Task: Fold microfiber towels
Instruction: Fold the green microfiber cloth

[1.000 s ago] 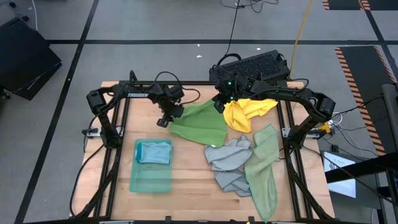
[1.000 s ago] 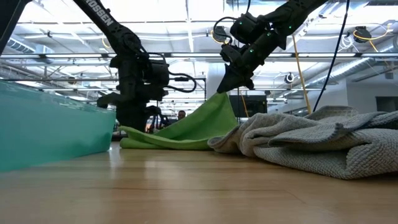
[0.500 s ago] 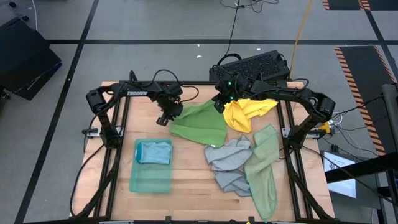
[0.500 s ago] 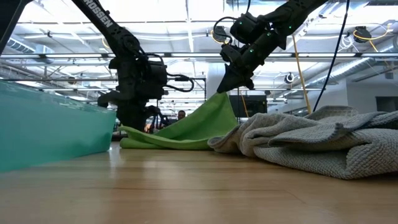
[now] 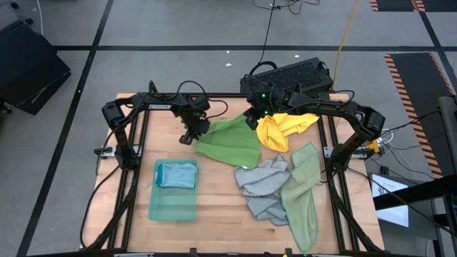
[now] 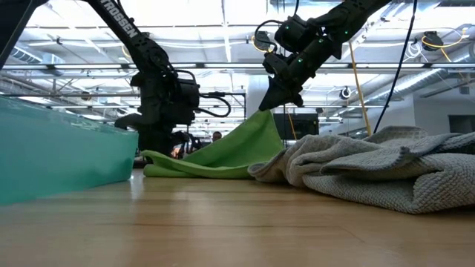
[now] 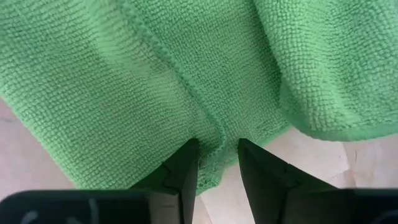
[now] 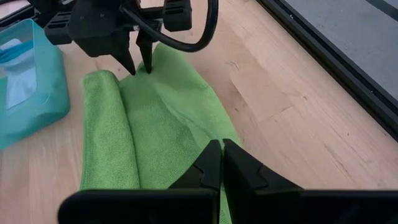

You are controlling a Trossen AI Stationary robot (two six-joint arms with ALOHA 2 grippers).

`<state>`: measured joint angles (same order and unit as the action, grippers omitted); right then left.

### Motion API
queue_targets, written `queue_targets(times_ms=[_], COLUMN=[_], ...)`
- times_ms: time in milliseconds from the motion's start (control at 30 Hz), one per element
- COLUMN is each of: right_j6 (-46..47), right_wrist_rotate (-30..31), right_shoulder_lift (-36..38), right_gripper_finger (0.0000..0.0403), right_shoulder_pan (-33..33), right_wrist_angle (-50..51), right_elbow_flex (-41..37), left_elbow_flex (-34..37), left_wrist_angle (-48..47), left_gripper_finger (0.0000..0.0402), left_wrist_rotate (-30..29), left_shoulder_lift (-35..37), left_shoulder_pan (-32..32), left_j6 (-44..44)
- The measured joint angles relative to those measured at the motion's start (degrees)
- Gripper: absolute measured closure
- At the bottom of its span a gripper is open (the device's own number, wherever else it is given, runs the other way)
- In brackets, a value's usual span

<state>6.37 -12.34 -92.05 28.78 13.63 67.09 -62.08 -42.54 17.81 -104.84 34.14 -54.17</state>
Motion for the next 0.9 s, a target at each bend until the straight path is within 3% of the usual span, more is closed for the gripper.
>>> queue_targets(times_ms=[200, 400, 500, 633, 900], right_j6=[0.02, 0.02, 0.57, 2.89, 6.71], right_wrist_rotate=[0.0, 0.0, 0.01, 0.12, 0.17], right_shoulder_lift=[0.0, 0.0, 0.11, 1.9, 7.11], right_gripper_finger=[0.0403, 0.0403, 0.0403, 0.0403, 0.0403], right_shoulder_pan=[0.02, 0.0, 0.03, 0.11, -1.07], right_wrist_angle=[0.0, 0.07, 0.03, -0.55, -1.35], right_elbow_flex=[0.0, 0.0, 0.0, -0.02, -0.02], left_elbow_flex=[0.0, 0.0, 0.0, 0.0, -0.02], left_wrist_angle=[-0.04, -2.03, -3.91, -5.94, -5.66], left_gripper_finger=[0.0317, 0.0387, 0.0393, 0.0396, 0.0397], left_wrist_rotate=[-0.42, -0.46, -0.73, -2.79, -2.85], left_shoulder_lift=[0.0, 0.47, 2.64, 9.49, 29.99], left_shoulder_pan=[0.08, 0.08, 0.08, -0.25, -2.86], left_j6=[2.27, 7.55, 11.94, 17.65, 31.77])
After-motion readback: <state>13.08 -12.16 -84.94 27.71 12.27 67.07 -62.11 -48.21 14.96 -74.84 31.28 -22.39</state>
